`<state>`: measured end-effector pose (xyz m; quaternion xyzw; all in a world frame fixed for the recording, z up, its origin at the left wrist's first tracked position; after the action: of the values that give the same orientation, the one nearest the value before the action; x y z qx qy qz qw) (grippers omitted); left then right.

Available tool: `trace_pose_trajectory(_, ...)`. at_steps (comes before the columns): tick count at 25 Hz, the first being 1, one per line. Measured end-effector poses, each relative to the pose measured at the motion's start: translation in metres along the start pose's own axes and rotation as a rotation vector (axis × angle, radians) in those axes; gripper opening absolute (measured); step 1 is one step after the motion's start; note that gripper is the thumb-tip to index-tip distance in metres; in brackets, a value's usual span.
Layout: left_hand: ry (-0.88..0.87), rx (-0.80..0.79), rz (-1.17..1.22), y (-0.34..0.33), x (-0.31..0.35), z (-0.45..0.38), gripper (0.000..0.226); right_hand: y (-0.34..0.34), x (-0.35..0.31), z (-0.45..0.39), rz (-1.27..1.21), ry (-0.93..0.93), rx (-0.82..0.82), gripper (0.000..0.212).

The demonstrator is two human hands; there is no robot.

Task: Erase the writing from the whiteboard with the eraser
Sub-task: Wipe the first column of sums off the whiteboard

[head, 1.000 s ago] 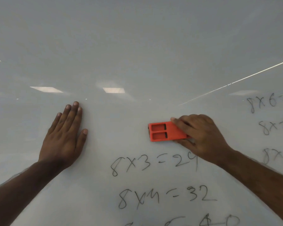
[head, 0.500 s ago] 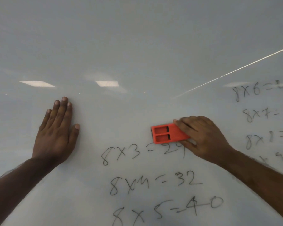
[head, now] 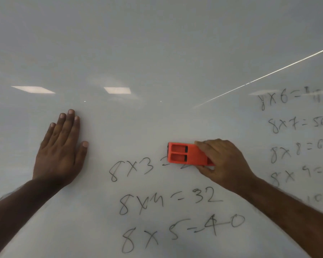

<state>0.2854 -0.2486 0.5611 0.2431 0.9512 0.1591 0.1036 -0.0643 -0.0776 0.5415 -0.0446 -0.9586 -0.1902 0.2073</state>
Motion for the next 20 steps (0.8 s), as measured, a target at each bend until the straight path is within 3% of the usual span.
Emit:
trace_pose_trajectory(4, -0.006, -0.015, -0.006, -0.002, 0.003, 0.006, 0.069, 0.006, 0.053, 0.010, -0.253, -0.493, 0.038, 0.048)
trace_pose_trajectory(6, 0.005, -0.013, 0.001, -0.004, 0.005, 0.010, 0.069, 0.003, 0.049, 0.017, -0.332, -0.628, 0.087, 0.051)
trace_pose_trajectory(10, 0.013, -0.013, 0.013, -0.007, 0.010, 0.014, 0.070, -0.015, -0.012, 0.009, -0.388, -0.581, 0.097, 0.051)
trace_pose_trajectory(13, -0.019, -0.022, 0.009, -0.008, 0.008, 0.015, 0.071, -0.022, -0.055, -0.002, -0.305, -0.289, 0.006, 0.048)
trace_pose_trajectory(16, -0.053, -0.015, -0.011, -0.008, 0.007, 0.018, 0.071, -0.016, -0.047, 0.003, -0.097, -0.044, -0.066, 0.049)
trace_pose_trajectory(20, -0.044, -0.005, -0.036, -0.009, 0.008, 0.020, 0.070, -0.001, 0.011, -0.001, -0.243, -0.457, 0.097, 0.051)
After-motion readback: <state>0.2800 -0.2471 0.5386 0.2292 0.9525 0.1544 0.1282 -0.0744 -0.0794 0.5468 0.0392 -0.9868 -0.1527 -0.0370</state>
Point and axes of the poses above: each hand's wrist, its own z-axis away from the middle knuckle, its own y-axis out of the back of the hand, x = y × z, the point moved 8 cm from there along -z, towards the middle knuckle, and after that the axes turned 10 degrees about -x, right-handed, at the moved point
